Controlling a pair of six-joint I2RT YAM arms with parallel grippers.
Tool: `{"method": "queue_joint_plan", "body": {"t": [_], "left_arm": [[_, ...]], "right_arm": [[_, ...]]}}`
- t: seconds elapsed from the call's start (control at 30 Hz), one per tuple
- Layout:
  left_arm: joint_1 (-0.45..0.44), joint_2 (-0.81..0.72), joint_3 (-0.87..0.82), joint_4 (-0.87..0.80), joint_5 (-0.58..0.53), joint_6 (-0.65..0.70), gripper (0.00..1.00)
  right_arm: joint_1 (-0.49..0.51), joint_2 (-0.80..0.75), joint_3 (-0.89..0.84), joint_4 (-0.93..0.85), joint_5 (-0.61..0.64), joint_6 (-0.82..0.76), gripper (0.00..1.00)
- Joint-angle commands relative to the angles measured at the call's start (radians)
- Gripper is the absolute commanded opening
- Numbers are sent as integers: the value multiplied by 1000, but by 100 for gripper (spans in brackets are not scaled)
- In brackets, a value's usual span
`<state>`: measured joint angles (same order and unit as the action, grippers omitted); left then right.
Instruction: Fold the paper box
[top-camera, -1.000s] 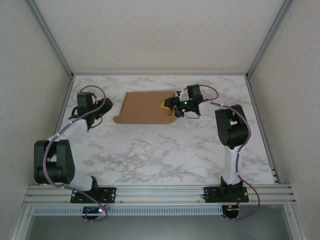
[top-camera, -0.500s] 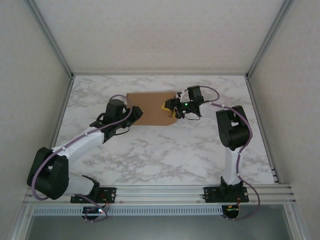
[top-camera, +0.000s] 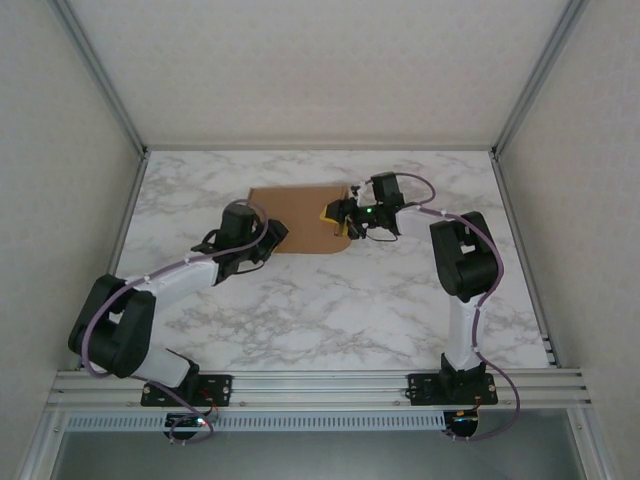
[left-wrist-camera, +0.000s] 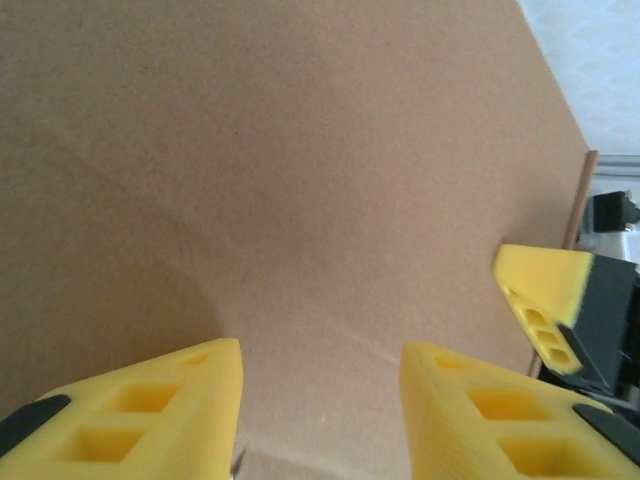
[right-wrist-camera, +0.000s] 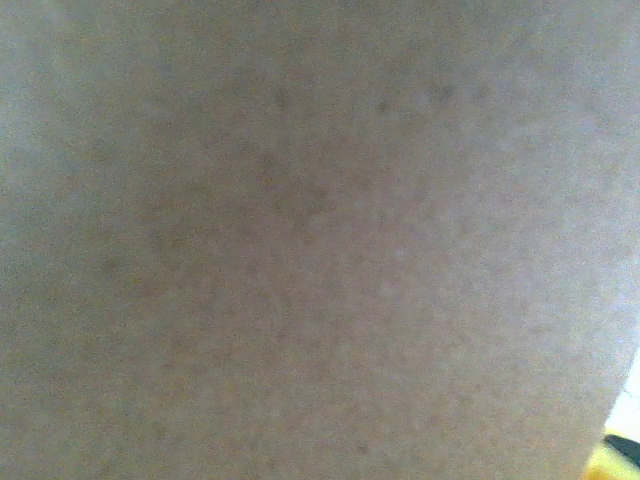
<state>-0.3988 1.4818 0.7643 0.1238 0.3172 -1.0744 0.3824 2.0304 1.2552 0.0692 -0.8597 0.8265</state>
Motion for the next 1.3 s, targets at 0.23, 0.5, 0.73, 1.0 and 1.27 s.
{"method": "queue_joint_plan", "body": {"t": [0.23, 0.5, 0.73, 1.0, 1.27], "left_arm": [[-5, 147, 65, 114, -44, 25, 46], [-4, 235, 87, 175, -69, 5, 41], [3, 161, 92, 124, -68, 126, 45], [2, -44, 206, -193, -277, 664, 53], [-87, -91, 216, -321, -264, 1199, 51]], "right_arm": [[30, -18, -55, -58, 36, -16, 54], [48, -7, -45, -107, 26, -56, 52], [37, -39, -42, -134, 48, -56, 51], [27, -66, -16, -218, 61, 14, 41], [24, -100, -22, -260, 30, -7, 40]]}}
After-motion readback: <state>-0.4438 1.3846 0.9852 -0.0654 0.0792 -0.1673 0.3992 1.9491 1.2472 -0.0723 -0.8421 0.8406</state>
